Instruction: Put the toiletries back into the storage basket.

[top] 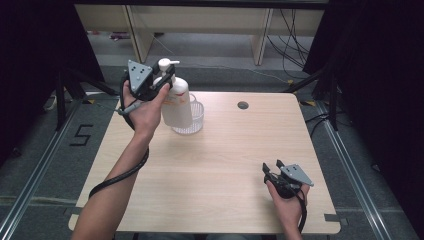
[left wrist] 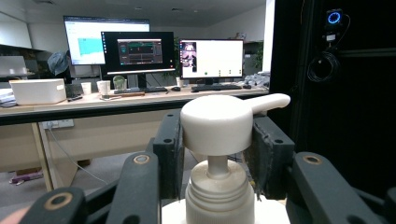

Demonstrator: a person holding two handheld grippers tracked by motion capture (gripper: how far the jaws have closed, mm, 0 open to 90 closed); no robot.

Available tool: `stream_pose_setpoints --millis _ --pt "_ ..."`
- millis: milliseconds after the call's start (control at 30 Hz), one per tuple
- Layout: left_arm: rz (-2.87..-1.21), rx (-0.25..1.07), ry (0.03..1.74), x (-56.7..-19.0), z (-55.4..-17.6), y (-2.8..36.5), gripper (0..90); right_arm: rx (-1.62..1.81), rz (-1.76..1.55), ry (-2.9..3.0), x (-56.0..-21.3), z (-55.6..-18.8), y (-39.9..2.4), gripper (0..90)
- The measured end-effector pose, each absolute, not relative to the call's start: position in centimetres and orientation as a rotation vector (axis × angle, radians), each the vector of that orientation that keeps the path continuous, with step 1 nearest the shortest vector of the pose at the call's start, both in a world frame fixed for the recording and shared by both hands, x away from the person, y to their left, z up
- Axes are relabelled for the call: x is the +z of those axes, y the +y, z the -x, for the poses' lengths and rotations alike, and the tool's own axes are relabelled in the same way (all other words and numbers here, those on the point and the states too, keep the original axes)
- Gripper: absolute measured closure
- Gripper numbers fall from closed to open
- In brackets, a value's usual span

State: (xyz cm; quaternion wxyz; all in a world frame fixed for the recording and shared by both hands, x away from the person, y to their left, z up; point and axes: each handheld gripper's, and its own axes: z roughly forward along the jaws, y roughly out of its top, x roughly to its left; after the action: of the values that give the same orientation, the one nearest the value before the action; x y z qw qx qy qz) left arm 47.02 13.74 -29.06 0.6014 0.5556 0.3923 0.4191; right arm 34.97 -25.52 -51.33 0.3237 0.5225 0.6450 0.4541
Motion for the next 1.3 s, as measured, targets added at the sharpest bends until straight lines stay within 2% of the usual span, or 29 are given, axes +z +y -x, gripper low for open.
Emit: stream_pose_setpoints --millis 1300 --pt "-1.289 0.98 0.911 -28.0 -49.4 12.5 58.9 1.199 -1.393 1.694 -51.3 -35.0 -25.5 44.6"
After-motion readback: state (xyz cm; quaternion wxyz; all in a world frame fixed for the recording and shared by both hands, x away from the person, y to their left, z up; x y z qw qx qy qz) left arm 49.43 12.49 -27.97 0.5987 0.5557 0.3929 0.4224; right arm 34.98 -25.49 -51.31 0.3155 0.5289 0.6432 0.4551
